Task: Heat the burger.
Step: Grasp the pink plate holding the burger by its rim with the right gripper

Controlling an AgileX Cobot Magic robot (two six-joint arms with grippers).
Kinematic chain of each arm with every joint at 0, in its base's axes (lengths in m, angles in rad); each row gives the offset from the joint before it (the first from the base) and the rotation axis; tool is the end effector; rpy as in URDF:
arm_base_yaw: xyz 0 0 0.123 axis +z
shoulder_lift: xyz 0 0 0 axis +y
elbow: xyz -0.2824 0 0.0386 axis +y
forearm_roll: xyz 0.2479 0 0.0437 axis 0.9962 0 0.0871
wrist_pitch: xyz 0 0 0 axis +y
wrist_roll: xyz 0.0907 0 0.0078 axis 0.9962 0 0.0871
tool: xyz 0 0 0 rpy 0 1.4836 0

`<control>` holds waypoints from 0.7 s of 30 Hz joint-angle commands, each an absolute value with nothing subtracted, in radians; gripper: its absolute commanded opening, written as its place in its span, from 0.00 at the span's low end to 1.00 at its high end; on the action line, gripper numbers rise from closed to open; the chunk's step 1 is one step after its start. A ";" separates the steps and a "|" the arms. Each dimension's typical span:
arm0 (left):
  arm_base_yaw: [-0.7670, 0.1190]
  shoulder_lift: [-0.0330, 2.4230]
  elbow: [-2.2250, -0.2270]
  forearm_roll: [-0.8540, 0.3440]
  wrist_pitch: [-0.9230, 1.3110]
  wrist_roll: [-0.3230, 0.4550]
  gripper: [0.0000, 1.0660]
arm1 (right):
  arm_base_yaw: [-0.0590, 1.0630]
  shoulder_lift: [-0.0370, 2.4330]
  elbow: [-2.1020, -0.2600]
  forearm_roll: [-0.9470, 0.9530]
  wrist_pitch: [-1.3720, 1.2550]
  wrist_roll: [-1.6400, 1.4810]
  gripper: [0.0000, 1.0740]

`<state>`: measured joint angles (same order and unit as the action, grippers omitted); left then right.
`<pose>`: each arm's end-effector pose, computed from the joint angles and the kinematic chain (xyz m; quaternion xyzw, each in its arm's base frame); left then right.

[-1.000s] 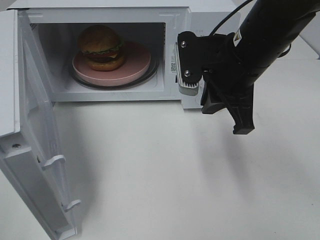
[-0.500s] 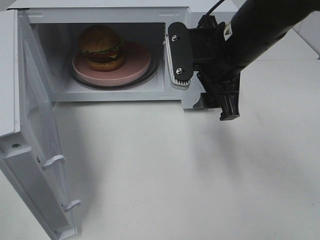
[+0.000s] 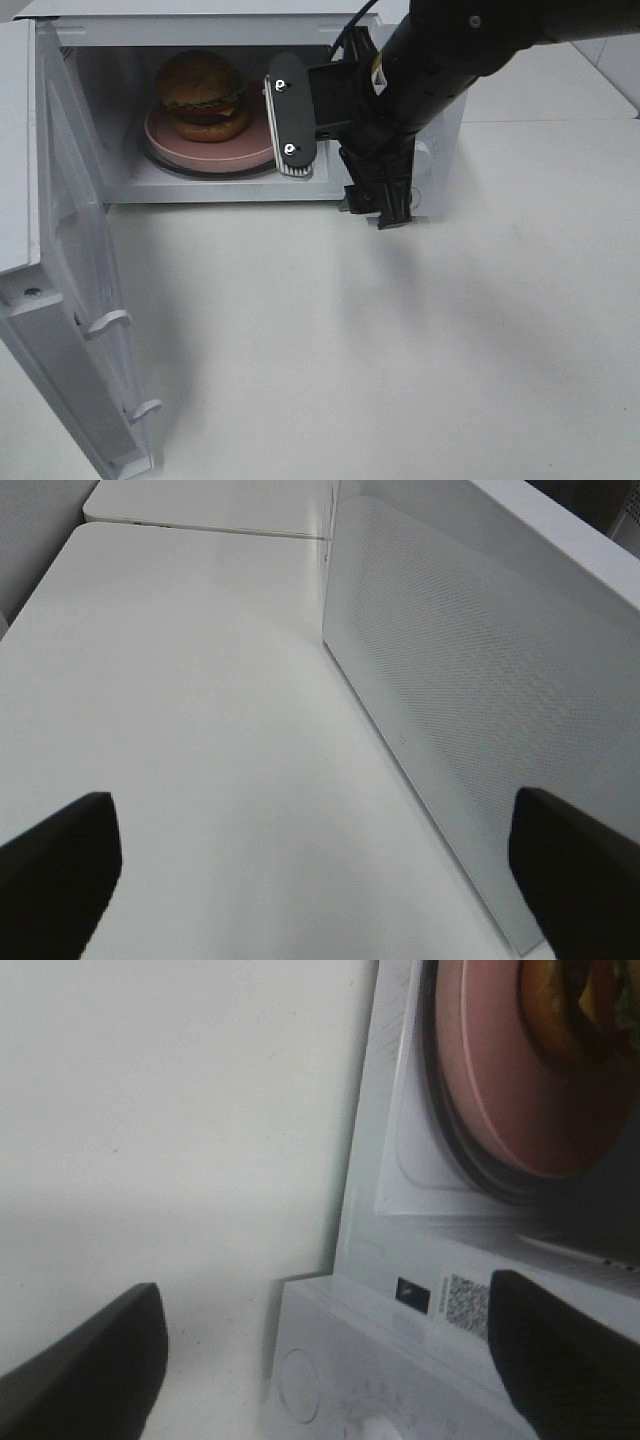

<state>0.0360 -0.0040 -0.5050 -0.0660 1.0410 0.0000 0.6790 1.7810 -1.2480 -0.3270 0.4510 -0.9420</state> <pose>-0.0052 -0.0054 0.2803 -0.0141 0.8451 -0.0234 0.5339 0.3115 0.2350 0.2335 -0.7539 0.5585 -0.1572 0.3083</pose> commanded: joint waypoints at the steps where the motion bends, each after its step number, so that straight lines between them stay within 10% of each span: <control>1: 0.039 -0.026 -0.504 -0.074 1.036 0.000 0.92 | 0.695 1.821 -1.297 -0.338 0.433 -0.933 0.78; 21: 0.039 -0.026 -0.504 -0.074 1.036 0.000 0.92 | 0.711 2.083 -1.566 -0.339 0.409 -0.939 0.76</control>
<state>0.0360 -0.0040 -0.5050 -0.0660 1.0410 0.0000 0.7100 2.0480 -1.5240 -0.3330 0.4140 -0.9410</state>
